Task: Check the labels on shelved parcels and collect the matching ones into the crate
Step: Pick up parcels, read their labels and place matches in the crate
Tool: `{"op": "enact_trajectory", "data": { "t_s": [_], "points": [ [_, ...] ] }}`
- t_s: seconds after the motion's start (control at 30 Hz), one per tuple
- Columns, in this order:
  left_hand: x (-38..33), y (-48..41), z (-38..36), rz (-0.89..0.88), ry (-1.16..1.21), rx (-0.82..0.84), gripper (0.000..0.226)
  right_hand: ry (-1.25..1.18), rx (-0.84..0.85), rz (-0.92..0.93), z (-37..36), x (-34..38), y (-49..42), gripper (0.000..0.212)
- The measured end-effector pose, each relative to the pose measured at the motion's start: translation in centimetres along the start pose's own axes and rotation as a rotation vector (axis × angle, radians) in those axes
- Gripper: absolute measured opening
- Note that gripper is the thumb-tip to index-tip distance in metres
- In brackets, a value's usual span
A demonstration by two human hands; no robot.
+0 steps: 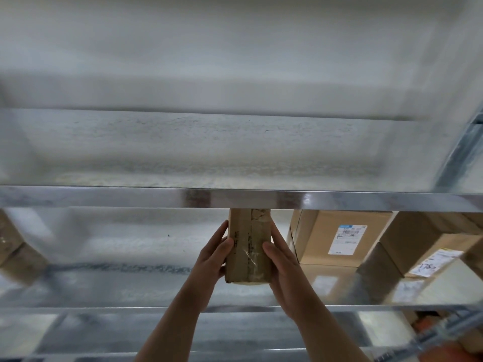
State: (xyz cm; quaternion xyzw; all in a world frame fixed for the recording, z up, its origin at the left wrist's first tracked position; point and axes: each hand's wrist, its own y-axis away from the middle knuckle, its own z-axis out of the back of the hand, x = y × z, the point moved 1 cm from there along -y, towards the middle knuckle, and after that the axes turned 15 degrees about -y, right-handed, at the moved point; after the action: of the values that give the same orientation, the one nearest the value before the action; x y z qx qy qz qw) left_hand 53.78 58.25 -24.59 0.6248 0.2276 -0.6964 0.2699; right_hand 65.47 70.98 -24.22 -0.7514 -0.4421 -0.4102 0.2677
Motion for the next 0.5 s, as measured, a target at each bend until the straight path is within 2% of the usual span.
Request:
{"op": "enact_trajectory", "data": {
  "t_s": [0.5],
  "points": [
    [0.31,-0.17,-0.50,-0.006,-0.044,0.015,0.058,-0.030,-0.026,-0.005,0.48,0.03,0.46,0.063]
  ]
}}
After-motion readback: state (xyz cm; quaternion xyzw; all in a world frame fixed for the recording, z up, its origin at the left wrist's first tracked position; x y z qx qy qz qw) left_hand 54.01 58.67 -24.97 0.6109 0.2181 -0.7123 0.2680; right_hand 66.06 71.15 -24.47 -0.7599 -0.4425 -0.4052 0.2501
